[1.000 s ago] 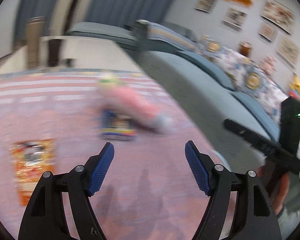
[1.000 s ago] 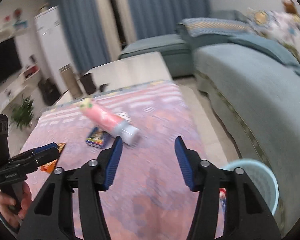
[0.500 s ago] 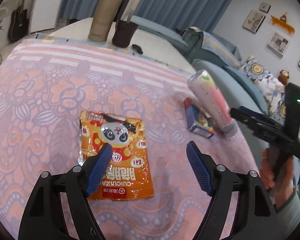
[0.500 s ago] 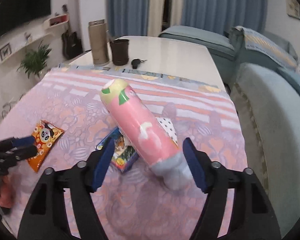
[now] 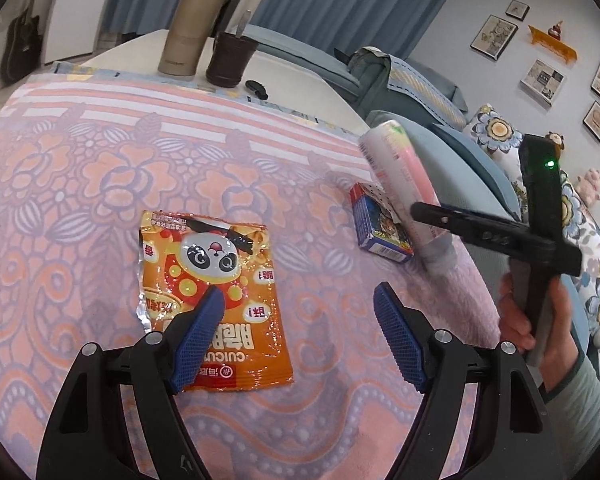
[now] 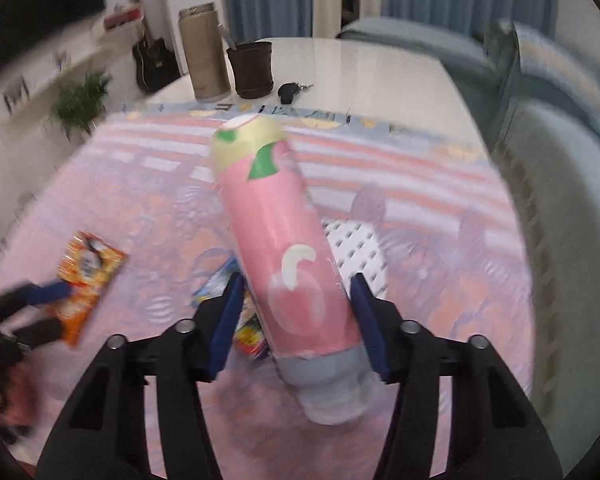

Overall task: Collect trash
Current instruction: 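Grasp the tiger-print card box with the left tool while the right tool grasps the pink bottle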

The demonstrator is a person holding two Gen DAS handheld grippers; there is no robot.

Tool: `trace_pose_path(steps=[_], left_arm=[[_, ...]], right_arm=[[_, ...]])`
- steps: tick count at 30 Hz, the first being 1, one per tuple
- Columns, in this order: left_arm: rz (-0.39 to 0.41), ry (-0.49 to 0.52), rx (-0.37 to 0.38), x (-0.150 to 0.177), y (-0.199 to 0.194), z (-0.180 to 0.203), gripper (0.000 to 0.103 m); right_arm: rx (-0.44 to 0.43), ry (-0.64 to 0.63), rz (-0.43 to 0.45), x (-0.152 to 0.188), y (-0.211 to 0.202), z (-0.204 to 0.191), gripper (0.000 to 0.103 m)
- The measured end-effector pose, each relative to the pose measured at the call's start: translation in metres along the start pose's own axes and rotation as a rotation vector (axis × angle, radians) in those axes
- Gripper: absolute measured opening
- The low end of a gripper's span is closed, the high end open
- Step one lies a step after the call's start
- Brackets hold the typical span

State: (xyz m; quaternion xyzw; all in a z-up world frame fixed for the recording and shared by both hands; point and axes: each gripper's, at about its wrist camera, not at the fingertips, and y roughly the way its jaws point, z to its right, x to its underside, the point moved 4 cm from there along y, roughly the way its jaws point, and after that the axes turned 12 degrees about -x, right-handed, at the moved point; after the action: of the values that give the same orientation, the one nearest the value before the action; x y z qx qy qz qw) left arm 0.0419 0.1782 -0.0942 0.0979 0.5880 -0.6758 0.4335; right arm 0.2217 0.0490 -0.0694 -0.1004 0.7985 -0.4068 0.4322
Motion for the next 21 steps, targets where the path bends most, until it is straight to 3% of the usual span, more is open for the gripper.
trace_pose_path(steps=[3,6,10,14,18,21], left_arm=[[0.004,0.028,-0.011,-0.001,0.000,0.006,0.073],[0.006,0.082,-0.008,-0.004,0.000,0.024,0.073],[-0.027,0.152,0.038,-0.010,0.008,0.067,0.073],[-0.088,0.237,0.066,-0.016,0.042,0.114,0.073],[-0.145,0.262,0.021,-0.023,0.088,0.136,0.075],[-0.114,0.311,-0.045,-0.030,0.103,0.149,0.078]], right_arm=[[-0.104,0.114,0.023,0.014,-0.016,0.003,0.048],[-0.119,0.201,0.075,0.032,-0.034,0.006,0.048],[-0.004,0.283,0.122,0.060,-0.058,0.017,0.047],[0.090,0.368,0.098,0.077,-0.077,0.023,0.047],[0.133,0.450,0.059,0.089,-0.080,0.040,0.047],[0.115,0.470,0.060,0.098,-0.078,0.050,0.047]])
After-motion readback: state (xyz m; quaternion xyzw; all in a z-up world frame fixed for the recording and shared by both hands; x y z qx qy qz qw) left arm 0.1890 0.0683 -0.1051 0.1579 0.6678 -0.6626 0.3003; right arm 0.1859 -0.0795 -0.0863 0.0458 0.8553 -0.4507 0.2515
